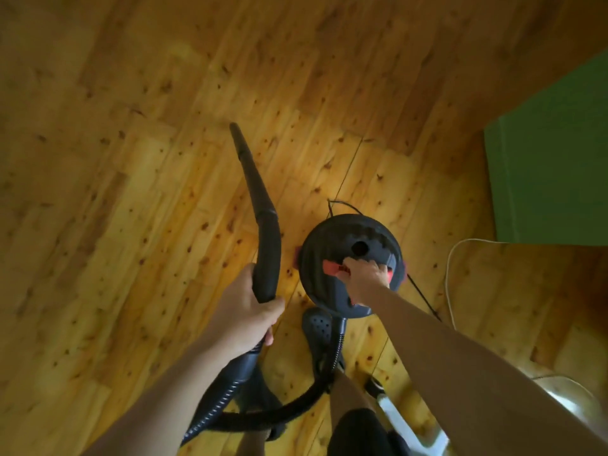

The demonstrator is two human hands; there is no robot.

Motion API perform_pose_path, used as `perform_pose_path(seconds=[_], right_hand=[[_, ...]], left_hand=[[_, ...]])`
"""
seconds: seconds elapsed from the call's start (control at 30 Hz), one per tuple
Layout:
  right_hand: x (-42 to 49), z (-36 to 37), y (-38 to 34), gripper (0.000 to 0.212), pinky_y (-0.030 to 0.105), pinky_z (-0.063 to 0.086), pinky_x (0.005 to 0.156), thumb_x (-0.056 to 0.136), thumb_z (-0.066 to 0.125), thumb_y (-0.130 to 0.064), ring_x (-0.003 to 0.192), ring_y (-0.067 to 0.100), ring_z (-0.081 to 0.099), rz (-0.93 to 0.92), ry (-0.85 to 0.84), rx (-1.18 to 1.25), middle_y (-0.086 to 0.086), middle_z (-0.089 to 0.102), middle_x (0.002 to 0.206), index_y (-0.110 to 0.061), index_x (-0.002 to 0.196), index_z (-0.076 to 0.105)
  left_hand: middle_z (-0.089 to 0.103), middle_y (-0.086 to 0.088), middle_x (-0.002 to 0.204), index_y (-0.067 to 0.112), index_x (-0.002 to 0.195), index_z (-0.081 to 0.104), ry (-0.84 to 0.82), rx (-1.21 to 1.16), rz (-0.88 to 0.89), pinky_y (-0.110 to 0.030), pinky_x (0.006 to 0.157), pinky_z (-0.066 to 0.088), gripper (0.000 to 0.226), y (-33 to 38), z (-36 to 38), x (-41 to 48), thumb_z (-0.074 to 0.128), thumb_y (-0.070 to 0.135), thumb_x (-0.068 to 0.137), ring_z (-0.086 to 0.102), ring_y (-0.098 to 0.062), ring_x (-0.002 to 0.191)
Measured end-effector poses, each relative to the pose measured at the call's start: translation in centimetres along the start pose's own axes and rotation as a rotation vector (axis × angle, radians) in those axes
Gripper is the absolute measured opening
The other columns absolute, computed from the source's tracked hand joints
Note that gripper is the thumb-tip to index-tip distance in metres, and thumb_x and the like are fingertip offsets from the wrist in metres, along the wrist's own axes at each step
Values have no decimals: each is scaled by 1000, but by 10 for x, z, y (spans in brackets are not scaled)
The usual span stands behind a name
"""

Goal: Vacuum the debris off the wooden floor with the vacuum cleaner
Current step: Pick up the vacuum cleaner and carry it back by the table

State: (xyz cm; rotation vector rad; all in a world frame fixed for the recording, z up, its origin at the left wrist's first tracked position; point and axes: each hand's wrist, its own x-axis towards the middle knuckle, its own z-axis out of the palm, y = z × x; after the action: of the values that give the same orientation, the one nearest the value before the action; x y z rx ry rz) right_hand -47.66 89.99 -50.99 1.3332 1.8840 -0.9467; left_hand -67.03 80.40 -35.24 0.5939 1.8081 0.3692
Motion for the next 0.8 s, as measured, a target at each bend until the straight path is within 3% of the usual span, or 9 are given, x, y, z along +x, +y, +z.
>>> perform_pose_path(seconds=[0.13,0.23,0.53,0.7,0.8], right_hand=[[15,3,6,16,37,24,83,101,40,-38,100,26,50,9,-22,77,1,54,89,-31,87,45],[16,10,5,21,37,23,81,100,41,-36,93,25,45,25,49,107,2,54,87,-32,79,42],[20,16,6,14,42,26,91,100,38,-37,101,27,43,43,50,96,3,47,98,-36,90,46],[19,-9,1,23,46,31,103,101,40,-40,92,26,52,49,-161,85,1,57,89,-26,93,57],[11,-13,-2,29,40,38,96,102,39,-40,93,26,53,22,-199,90,3,56,94,-20,105,60]], left_hand=[[58,-5,64,23,101,47,-36,-20,-16,-29,45,53,27,-2,22,23,68,14,88,57,-19,42],[56,-4,64,23,97,46,-45,-51,-30,-29,44,51,27,3,38,39,67,11,86,55,-17,40],[55,-3,65,22,98,46,-36,-91,-24,-27,43,48,27,8,39,43,66,8,86,53,-15,37],[57,-7,70,21,98,46,-14,-6,6,-25,41,47,25,13,14,25,64,10,87,54,-17,39],[55,-9,70,20,99,47,-17,-1,6,-26,41,47,25,19,4,6,63,7,86,52,-18,38]])
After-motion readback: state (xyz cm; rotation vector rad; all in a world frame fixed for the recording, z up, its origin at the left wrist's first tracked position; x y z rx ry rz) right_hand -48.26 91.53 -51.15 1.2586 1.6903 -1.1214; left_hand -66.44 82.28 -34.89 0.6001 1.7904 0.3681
